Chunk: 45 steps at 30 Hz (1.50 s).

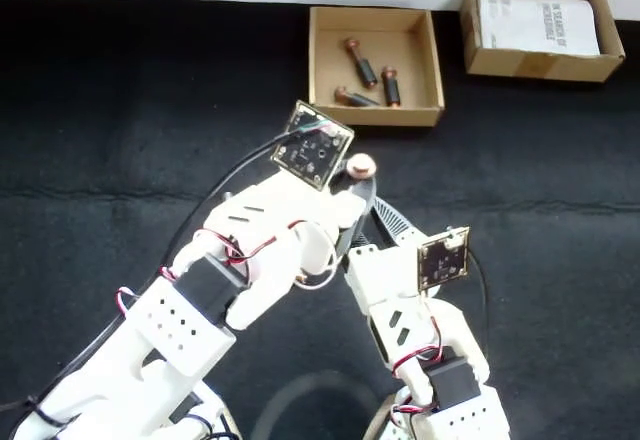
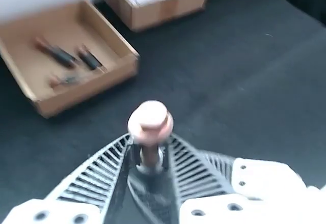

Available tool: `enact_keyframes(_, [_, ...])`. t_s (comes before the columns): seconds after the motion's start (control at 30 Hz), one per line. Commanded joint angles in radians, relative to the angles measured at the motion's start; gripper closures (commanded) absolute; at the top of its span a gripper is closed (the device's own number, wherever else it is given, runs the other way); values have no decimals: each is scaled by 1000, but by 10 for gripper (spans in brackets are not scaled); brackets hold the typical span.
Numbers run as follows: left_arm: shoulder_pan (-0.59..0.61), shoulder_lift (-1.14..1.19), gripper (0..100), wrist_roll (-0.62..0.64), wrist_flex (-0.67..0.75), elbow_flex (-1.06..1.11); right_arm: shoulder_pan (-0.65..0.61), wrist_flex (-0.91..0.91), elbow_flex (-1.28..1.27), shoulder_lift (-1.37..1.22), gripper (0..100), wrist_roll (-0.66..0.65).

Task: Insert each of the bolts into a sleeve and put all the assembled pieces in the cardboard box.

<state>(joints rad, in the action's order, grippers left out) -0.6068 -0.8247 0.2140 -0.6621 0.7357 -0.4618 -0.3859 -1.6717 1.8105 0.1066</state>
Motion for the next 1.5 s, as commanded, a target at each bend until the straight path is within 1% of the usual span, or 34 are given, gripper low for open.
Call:
enact_keyframes(0.0, [56, -30, 768, -6, -26, -16, -4, 22, -81, 19, 991, -2])
enact_keyframes(0.07, [81, -31, 762, -8, -49, -33, -4, 22, -81, 19, 991, -2])
enact_keyframes(0.2, [108, -31, 762, -8, -153, -105, 2, 22, -81, 19, 991, -2])
enact_keyframes(0.3, [133, -31, 762, -8, -250, -191, 50, 24, -81, 19, 991, -2])
enact_keyframes(0.4, [176, -31, 762, -8, -358, -298, 125, 24, -42, 13, 991, 0])
enact_keyframes(0.53, [286, -31, 762, -8, -473, -380, 205, 21, 84, 8, 991, 2])
enact_keyframes(0.63, [390, -31, 766, -5, -542, -381, 219, 21, 168, 7, 991, -2])
enact_keyframes(0.73, [484, -31, 810, -6, -572, -338, 220, 22, 257, -24, 991, -5])
enact_keyframes(0.83, [561, -31, 889, -6, -572, -262, 246, 36, 390, -157, 991, -40])
enact_keyframes(0.97, [616, -31, 988, -6, -572, -143, 303, 153, 570, -427, 991, -43])
enact_keyframes(1.07, [624, -31, 989, -5, -572, -61, 323, 202, 731, -642, 991, -44])
enact_keyframes(1.27, [624, -31, 989, -3, -560, 114, 323, 200, 1064, -1046, 991, -40])
enact_keyframes(1.37, [625, -31, 989, -8, -496, 206, 323, 199, 1239, -1236, 991, -40])
enact_keyframes(1.47, [659, -31, 988, -3, -399, 300, 323, 197, 1409, -1426, 991, -38])
